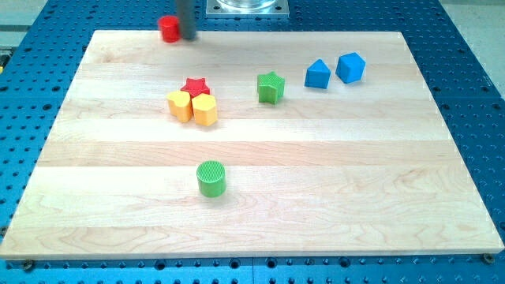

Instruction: Place the red circle above the red star

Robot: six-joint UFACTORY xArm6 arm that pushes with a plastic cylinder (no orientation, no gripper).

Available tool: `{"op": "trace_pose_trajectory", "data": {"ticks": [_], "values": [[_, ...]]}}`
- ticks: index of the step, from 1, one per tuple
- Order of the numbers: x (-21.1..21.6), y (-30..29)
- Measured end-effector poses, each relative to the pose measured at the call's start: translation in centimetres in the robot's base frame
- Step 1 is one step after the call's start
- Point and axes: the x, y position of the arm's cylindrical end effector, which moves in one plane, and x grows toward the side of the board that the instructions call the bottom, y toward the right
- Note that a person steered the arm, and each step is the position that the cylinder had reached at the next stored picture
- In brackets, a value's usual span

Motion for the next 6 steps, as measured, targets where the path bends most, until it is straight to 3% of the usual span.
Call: {"op": "trace_pose_trajectory", "data": {"ticks": [1, 2, 3, 4, 5, 6], "values": [[8.1, -7.3], [1.9, -9.4], [-1.3, -9.4], [-1.2, -4.2], [6.8, 6.0], [12.7, 10.5]]}}
